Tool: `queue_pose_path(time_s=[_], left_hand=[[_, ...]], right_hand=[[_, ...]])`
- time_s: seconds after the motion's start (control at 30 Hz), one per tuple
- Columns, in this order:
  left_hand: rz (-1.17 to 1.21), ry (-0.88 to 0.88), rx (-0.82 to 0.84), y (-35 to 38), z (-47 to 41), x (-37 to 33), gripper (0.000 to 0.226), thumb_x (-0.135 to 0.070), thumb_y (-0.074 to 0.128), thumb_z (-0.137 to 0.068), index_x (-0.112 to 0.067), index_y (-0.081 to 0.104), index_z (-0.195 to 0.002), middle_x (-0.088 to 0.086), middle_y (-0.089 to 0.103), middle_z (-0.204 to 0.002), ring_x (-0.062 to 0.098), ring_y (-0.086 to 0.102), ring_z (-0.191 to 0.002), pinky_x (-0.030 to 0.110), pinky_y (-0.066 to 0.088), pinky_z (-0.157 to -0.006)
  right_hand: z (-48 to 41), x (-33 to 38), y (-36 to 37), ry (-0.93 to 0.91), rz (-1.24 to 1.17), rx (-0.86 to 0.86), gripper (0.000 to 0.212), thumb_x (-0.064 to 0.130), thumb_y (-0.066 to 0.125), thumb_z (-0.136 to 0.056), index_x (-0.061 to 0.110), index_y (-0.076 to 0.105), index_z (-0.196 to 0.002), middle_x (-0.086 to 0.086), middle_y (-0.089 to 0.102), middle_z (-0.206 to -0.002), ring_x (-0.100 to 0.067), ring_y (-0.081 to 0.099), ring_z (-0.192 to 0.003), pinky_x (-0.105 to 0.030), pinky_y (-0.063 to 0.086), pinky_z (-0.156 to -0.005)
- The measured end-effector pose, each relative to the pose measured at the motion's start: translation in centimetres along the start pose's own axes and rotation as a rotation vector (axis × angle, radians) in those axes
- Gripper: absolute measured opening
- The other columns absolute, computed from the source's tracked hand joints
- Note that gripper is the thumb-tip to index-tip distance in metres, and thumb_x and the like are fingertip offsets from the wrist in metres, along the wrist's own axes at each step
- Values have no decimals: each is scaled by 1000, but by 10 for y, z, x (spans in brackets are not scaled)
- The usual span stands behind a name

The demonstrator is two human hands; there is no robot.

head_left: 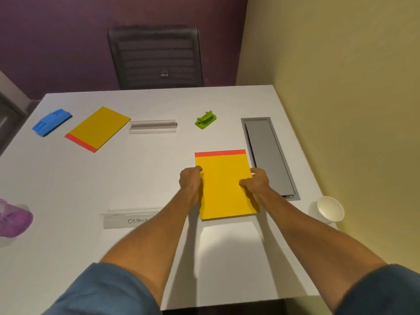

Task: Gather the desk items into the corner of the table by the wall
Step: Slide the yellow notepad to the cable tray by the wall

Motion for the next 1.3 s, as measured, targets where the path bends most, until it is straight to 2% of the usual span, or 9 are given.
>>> queue_pose_path(time_s=[0.1, 0.2, 0.27, 0.37, 0.47, 0.87, 0.97, 1.17, 1.3], left_hand=[[-62, 91, 39, 18, 10, -20, 8, -20, 55, -95, -12, 53, -92, 7, 56, -95, 25, 54, -90, 42, 49, -86], [-142, 138, 57, 43, 19, -35, 22, -22, 55, -95, -16, 50, -74, 4, 52, -79, 25, 50, -85, 37, 42, -76], [-157, 144, 89, 63, 22, -44, 14, -23, 56, -94, -9, 58, -89, 5, 53, -87, 25, 50, -88, 37, 44, -81], [-158, 104, 135, 96, 24, -53, 37, -24, 57, -95, -2, 54, -125, 10, 54, -110, 31, 54, -107, 43, 47, -98], [-150, 56, 176, 126, 22, -54, 40, -23, 56, -95, -3, 49, -130, 16, 54, -129, 35, 54, -116, 50, 47, -100], [-264, 28, 194, 216, 6, -20, 35, -20, 55, -96, 0, 49, -124, 9, 46, -102, 24, 47, -92, 39, 47, -83], [-290, 21, 205, 226, 4, -9, 27, -20, 54, -97, -4, 49, -118, 9, 46, -104, 24, 47, -93, 37, 44, -81], [-395, 92, 274, 245, 6, 7, 41, -21, 51, -99, -4, 40, -134, 1, 42, -101, 20, 41, -98, 35, 40, -82], [-512, 160, 303, 256, 7, 13, 42, -23, 49, -99, -6, 38, -136, 1, 37, -110, 20, 40, -99, 34, 38, -82]], right_hand=[[-1, 3, -26, -24, -25, -33, 47, 7, 72, -84, 5, 54, -127, -18, 61, -125, -34, 63, -106, -41, 53, -88], [-6, 6, -54, -25, -56, -64, 38, 6, 73, -82, 2, 59, -117, -21, 66, -115, -34, 64, -97, -44, 53, -87], [-14, 10, -73, -41, -41, -78, 39, 8, 74, -82, 1, 59, -118, -20, 65, -116, -33, 64, -97, -39, 52, -81], [-33, 11, -103, -50, 21, -88, 46, 12, 75, -83, 2, 56, -123, -18, 63, -121, -33, 62, -105, -37, 50, -82], [-54, 6, -128, -34, 48, -77, 62, 13, 75, -83, 2, 46, -136, -18, 54, -135, -33, 56, -118, -37, 48, -91], [-117, -36, -173, 32, 168, -32, 72, 18, 77, -82, 8, 40, -143, -16, 45, -145, -34, 51, -124, -35, 46, -94], [-123, -46, -172, 11, 203, -9, 73, 17, 75, -83, 9, 37, -145, -16, 44, -145, -34, 50, -124, -35, 46, -90], [-129, -57, -174, -37, 298, 22, 69, 18, 74, -84, 7, 40, -144, -14, 47, -144, -33, 50, -124, -34, 47, -84], [-129, -61, -174, -86, 387, 18, 58, 16, 73, -84, 3, 50, -135, -17, 53, -137, -35, 53, -122, -40, 49, -92]])
Point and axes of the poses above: each hand's wrist, its own z-axis away from the middle knuckle, its own y-axis out of the palm, x = y × z, the point moved 4 cm from there along -z, towards the middle knuckle
